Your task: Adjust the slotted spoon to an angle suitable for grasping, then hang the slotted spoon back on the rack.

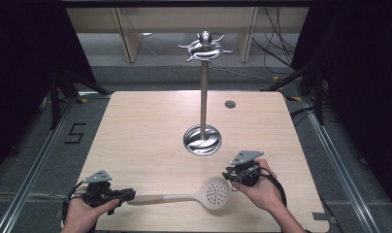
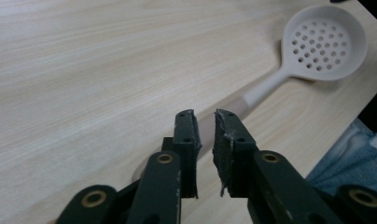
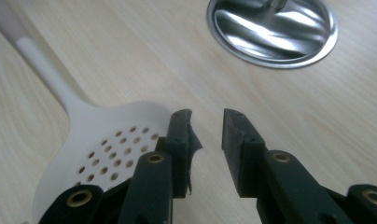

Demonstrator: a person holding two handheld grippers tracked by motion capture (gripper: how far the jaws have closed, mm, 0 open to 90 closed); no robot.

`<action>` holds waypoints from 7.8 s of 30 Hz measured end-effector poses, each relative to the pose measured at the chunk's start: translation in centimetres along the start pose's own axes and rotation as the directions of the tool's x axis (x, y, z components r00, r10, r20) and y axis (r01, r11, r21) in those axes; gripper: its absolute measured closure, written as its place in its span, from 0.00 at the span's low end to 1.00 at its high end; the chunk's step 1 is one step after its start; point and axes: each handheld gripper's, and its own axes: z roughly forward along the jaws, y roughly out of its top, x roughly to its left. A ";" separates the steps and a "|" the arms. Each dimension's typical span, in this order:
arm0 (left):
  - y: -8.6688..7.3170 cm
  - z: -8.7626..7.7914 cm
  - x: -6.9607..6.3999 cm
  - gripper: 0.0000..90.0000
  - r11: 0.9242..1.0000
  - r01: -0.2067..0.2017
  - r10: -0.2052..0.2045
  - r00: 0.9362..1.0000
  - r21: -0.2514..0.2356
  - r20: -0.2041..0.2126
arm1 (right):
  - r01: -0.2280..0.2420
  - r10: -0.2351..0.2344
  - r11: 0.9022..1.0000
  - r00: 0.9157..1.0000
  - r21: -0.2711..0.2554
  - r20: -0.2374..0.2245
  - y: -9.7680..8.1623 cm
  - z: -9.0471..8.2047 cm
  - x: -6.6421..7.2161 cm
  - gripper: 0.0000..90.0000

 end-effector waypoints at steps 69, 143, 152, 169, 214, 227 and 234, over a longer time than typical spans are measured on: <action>4.4 7.0 2.0 0.99 0.920 -0.040 0.094 0.988 0.390 -0.120 | -0.029 0.062 0.954 0.993 0.298 -0.102 1.6 2.8 0.7 1.00; 7.6 9.3 2.8 0.23 0.905 0.387 -0.305 0.880 0.177 -0.365 | -0.252 0.253 0.963 0.967 0.096 0.000 -1.5 -1.0 -2.1 0.60; 8.3 10.3 2.9 0.24 0.908 0.384 -0.289 0.865 0.169 -0.410 | -0.260 0.264 0.958 0.965 0.119 -0.013 -1.8 -0.8 -2.3 0.60; 8.9 11.0 3.3 0.23 0.893 0.410 -0.297 0.849 0.189 -0.438 | -0.268 0.274 0.952 0.961 0.150 -0.026 -1.9 -0.3 -2.1 0.59; 9.5 11.3 2.7 0.63 0.919 0.200 -0.061 0.923 0.339 -0.380 | -0.234 0.246 0.956 0.968 0.180 -0.051 -2.0 0.2 -1.9 0.57; 9.2 11.1 1.9 0.58 0.871 0.269 -0.086 0.908 0.411 -0.410 | -0.252 0.266 0.947 0.963 0.197 -0.047 -2.0 0.1 -1.8 0.56; 9.3 11.2 1.8 0.64 0.851 0.300 -0.103 0.901 0.432 -0.422 | -0.251 0.266 0.947 0.963 0.202 -0.052 -2.0 0.3 -1.8 0.56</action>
